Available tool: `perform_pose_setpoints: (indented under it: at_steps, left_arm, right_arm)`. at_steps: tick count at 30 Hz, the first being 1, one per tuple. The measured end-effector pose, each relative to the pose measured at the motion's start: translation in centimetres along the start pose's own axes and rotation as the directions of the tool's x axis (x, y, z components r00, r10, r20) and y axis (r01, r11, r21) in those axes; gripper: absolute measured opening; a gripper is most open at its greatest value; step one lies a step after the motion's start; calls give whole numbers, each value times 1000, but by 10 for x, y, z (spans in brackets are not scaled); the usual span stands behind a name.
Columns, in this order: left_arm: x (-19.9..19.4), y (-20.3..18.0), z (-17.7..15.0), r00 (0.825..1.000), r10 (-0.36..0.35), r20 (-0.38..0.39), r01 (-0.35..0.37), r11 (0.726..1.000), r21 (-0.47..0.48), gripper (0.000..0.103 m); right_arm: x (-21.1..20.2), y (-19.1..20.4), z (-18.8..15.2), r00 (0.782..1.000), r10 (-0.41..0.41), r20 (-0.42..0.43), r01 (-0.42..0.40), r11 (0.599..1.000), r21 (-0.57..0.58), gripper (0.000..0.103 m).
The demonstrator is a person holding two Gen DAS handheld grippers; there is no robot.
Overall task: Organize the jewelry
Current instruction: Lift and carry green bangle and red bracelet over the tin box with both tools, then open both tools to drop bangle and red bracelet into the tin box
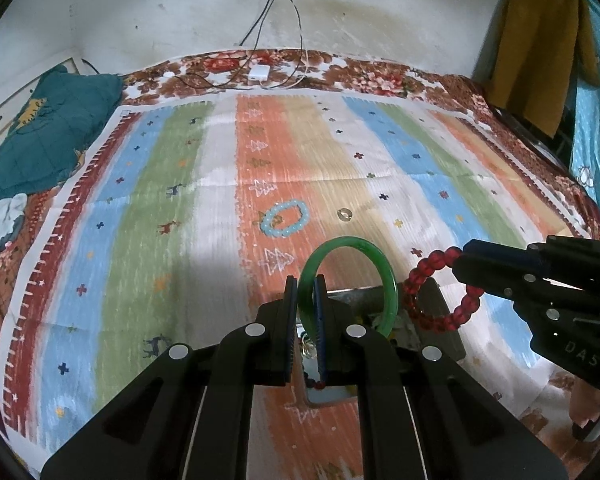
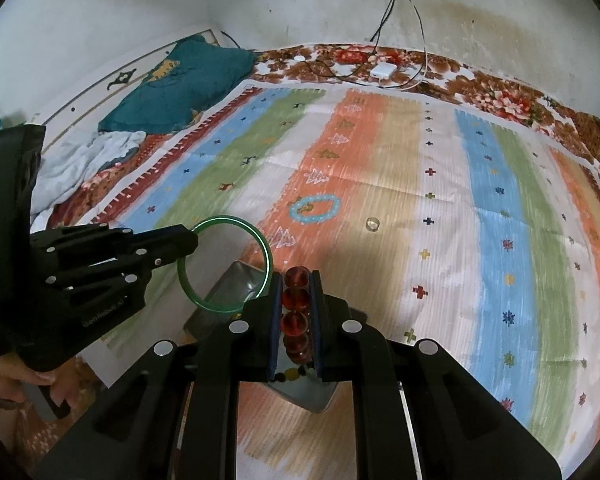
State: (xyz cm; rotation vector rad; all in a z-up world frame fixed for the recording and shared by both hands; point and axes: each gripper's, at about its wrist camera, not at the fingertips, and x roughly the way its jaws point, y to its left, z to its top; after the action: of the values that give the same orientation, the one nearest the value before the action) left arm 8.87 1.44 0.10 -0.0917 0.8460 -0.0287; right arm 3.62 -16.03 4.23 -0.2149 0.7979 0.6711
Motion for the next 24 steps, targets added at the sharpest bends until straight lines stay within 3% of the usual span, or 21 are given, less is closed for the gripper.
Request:
perform_pose_setpoints:
  at_steps: [8,12,13,15,17,24]
  left_arm:
    - [-1,-5,-7,1000,-4,-6,5,1000,7,8]
    - [6,-6,-11,998,-30,-47,30,1000,-10,10]
    - [8,-4,-11,997,-47,-60,45,999,-26,13]
    - [13,5,-12,995,-64,-76,58,995,-75,30]
    - [12,13,-12,996,-60,-70,53,994,-99,41]
    - [15,28,-9,997,-36,-67,26,990,-139,53]
  right_arm:
    - [-2,3,-12,1000,11,-18,-11,1000,-2,14]
    - [0,2,-17,999,21,-30,-21,1000,11,14]
    - [1,0,-18,999,20,-34,-20,1000,18,14]
    - [4,-4,-19,999,16,-45,-14,999,31,17]
    - [3,-6,-19,999,0,-37,1,999,34,41]
    - [10,-17,-18,998,-23,-51,26,998,63,46]
